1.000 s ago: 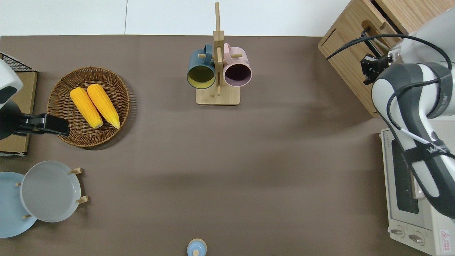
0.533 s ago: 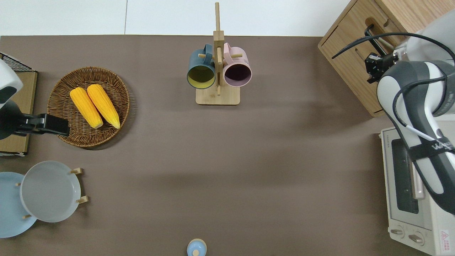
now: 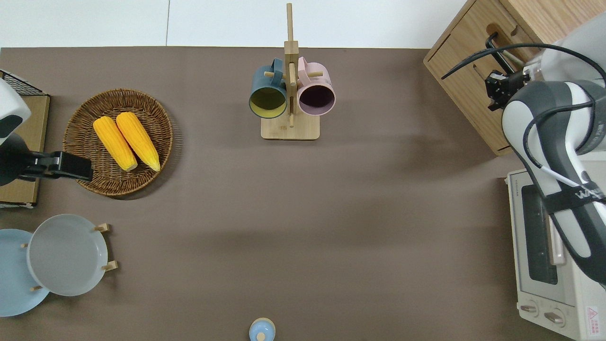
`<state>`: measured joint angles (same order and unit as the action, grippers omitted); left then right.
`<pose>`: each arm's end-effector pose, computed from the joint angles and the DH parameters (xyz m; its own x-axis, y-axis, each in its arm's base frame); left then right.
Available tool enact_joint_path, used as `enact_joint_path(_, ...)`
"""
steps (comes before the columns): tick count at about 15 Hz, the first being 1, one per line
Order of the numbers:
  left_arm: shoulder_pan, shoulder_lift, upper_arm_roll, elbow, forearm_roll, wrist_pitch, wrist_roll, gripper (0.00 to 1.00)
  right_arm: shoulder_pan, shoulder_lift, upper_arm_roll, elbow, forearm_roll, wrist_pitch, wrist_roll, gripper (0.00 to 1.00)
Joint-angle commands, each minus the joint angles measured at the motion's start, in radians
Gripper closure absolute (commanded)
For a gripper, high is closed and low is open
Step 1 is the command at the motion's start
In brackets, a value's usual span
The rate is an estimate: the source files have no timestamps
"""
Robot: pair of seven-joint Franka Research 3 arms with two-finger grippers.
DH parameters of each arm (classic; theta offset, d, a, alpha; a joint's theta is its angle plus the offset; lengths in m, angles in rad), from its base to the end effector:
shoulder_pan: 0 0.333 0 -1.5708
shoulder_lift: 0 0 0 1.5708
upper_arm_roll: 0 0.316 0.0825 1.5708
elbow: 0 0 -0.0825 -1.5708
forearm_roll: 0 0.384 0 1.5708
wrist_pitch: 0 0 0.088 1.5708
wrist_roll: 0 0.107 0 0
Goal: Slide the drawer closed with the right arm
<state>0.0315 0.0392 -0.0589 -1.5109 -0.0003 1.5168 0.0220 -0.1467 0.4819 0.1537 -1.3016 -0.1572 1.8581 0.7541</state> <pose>0.5612 -0.0147 0.6261 0.9982 -0.0494 -0.0332 -0.0493 -0.9988 0.0033 0.7073 -0.0297 0.4774 0.7414 -0.6613 0.1141 -0.6661 -0.7458 0.0063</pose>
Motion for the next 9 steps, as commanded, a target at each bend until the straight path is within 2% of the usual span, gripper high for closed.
enact_joint_path(1,0.005,0.011,-0.007,0.024,0.017,-0.02,0.01,0.01,-0.002,0.015,0.023,0.028,0.037,-0.013,-0.025,1.0)
enact_joint_path(5,0.005,0.011,-0.007,0.026,0.017,-0.02,0.01,0.01,0.087,-0.008,0.026,0.028,0.057,-0.091,-0.024,1.0)
enact_joint_path(9,0.005,0.011,-0.007,0.026,0.017,-0.02,0.01,0.01,0.162,-0.054,0.026,0.012,0.054,-0.135,-0.035,1.0)
